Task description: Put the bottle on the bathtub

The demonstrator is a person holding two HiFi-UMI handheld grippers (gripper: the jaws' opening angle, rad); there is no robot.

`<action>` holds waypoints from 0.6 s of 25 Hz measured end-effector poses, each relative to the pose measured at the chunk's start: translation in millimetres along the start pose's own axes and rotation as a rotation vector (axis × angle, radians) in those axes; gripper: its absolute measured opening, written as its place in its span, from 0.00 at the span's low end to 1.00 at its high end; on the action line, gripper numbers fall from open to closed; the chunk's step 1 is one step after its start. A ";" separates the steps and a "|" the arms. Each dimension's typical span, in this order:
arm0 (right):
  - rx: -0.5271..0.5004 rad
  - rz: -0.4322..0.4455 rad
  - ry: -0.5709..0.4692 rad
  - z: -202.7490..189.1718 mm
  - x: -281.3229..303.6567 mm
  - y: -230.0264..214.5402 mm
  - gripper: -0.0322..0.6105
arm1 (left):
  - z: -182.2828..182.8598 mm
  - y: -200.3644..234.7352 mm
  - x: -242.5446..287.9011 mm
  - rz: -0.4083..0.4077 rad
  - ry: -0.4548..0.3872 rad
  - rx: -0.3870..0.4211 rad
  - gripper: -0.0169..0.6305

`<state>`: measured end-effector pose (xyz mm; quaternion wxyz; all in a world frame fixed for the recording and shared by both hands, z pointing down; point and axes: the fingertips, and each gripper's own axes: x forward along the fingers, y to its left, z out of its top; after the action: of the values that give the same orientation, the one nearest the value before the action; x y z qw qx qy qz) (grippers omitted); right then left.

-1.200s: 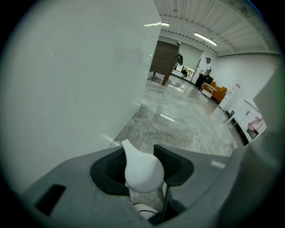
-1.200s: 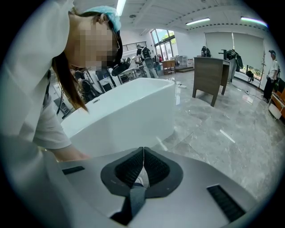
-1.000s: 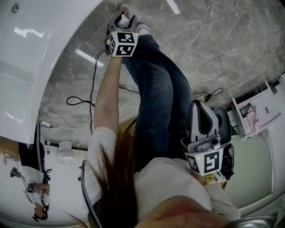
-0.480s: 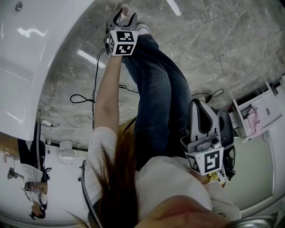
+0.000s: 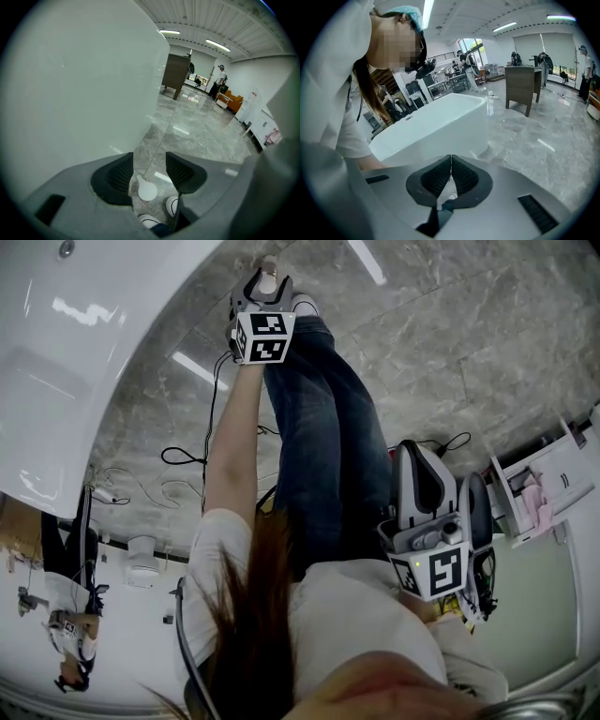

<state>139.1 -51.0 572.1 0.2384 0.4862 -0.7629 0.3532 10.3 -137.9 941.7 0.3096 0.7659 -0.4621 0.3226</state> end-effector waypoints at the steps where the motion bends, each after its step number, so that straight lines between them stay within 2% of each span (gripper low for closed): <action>1: 0.000 0.004 -0.003 4.5 -3.0 2.3 0.07 | 7.0 0.4 -5.1 0.003 -0.005 -0.003 0.37; 7: -0.010 0.032 -0.030 32.3 -18.0 14.6 0.07 | 38.0 2.1 -37.3 0.022 -0.012 -0.014 0.37; 15: -0.041 0.062 -0.082 60.6 -23.8 20.7 0.07 | 75.8 -4.8 -72.1 0.038 -0.058 -0.003 0.12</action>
<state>128.9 -78.3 510.2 0.2058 0.4715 -0.7938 0.3245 4.1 -158.0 839.1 0.2912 0.7655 -0.4858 0.3054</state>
